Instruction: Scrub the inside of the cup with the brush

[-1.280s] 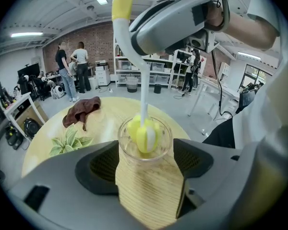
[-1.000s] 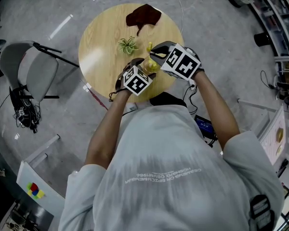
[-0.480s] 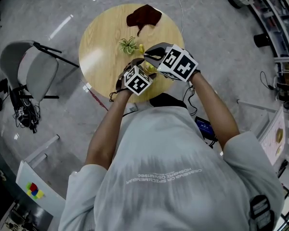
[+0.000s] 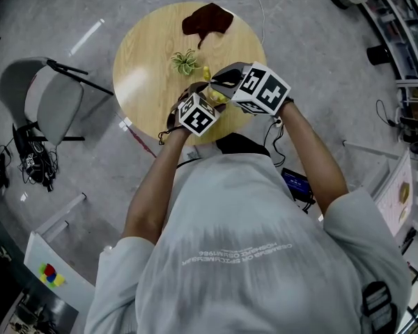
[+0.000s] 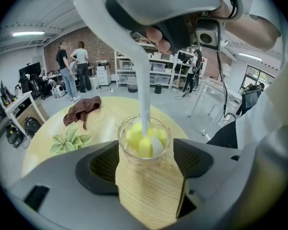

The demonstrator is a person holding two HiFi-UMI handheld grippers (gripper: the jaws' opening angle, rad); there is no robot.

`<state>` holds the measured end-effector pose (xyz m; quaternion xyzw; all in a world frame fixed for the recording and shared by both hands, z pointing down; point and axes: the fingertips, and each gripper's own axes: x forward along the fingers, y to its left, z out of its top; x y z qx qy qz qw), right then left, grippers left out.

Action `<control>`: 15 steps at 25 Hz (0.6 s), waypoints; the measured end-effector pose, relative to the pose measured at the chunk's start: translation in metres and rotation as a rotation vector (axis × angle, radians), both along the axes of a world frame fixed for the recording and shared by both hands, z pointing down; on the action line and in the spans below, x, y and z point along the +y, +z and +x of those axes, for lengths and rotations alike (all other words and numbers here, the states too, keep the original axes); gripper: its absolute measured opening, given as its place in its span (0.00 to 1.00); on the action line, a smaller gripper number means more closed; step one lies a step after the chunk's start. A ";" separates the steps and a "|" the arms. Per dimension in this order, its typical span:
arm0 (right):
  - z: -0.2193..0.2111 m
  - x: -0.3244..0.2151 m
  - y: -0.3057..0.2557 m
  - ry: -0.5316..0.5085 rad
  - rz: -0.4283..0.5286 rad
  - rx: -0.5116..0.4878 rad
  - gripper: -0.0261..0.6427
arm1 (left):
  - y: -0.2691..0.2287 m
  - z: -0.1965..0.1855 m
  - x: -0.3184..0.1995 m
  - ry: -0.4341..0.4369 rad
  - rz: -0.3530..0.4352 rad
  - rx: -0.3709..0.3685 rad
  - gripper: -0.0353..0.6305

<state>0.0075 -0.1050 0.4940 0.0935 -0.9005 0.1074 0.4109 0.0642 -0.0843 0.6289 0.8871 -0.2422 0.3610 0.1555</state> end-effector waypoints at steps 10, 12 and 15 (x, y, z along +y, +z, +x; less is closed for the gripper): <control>0.036 -0.007 -0.017 0.062 0.077 0.045 0.12 | -0.012 -0.013 0.003 0.015 0.010 0.012 0.61; 0.042 -0.010 -0.027 0.109 0.095 0.019 0.12 | -0.018 -0.028 0.004 0.002 0.006 0.034 0.61; 0.052 -0.012 -0.047 0.183 0.128 -0.026 0.12 | -0.042 -0.059 0.000 -0.034 0.026 0.072 0.61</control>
